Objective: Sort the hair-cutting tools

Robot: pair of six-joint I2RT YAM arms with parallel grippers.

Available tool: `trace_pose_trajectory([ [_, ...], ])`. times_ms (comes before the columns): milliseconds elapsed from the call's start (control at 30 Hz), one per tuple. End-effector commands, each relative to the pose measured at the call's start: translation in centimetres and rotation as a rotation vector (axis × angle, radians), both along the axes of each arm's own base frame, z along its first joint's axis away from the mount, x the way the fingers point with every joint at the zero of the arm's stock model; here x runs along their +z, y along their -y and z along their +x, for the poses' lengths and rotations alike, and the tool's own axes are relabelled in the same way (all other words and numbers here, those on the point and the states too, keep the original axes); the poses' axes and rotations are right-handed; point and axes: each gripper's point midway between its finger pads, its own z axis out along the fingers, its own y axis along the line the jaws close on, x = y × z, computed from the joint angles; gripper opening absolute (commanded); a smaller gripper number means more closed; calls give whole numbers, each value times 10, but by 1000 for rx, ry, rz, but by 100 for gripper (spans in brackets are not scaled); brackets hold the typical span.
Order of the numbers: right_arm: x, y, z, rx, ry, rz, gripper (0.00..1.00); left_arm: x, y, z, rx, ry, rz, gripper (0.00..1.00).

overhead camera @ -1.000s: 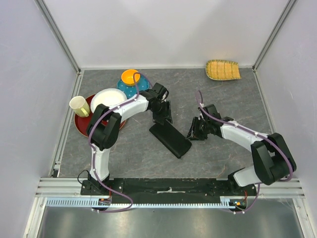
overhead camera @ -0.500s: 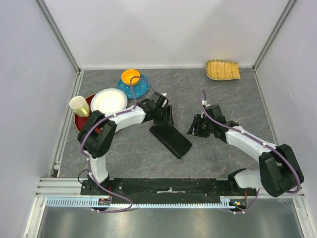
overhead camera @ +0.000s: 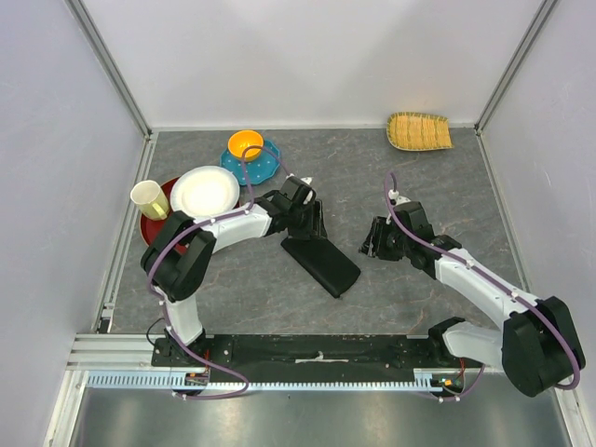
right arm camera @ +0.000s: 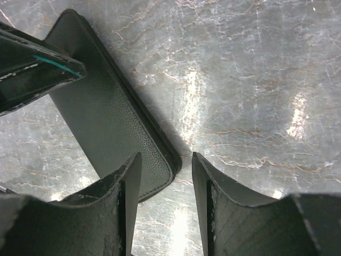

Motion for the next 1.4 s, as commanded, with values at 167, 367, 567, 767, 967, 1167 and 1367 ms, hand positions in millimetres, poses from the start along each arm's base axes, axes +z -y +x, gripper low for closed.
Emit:
trace_pose_trajectory([
  [167,12,23,6,-44,49,-121,56,-23,-18,-37,-20,-99,69,61],
  [367,8,26,-21,66,41,-144,64,-29,-23,-39,-8,-114,88,61],
  [567,28,-21,-65,252,69,-40,67,-23,-28,-41,-9,-109,110,61],
  [767,-9,-44,-108,362,-6,-94,61,-10,-25,-36,-17,-78,99,61],
  [967,-37,-63,-132,400,-38,-132,55,-5,-26,-32,-1,-68,101,61],
  [1167,-47,-69,-115,350,15,-174,53,-10,-30,-35,22,-79,105,61],
  [1367,-59,-72,-97,311,44,-230,50,-14,-32,-39,29,-95,110,61],
])
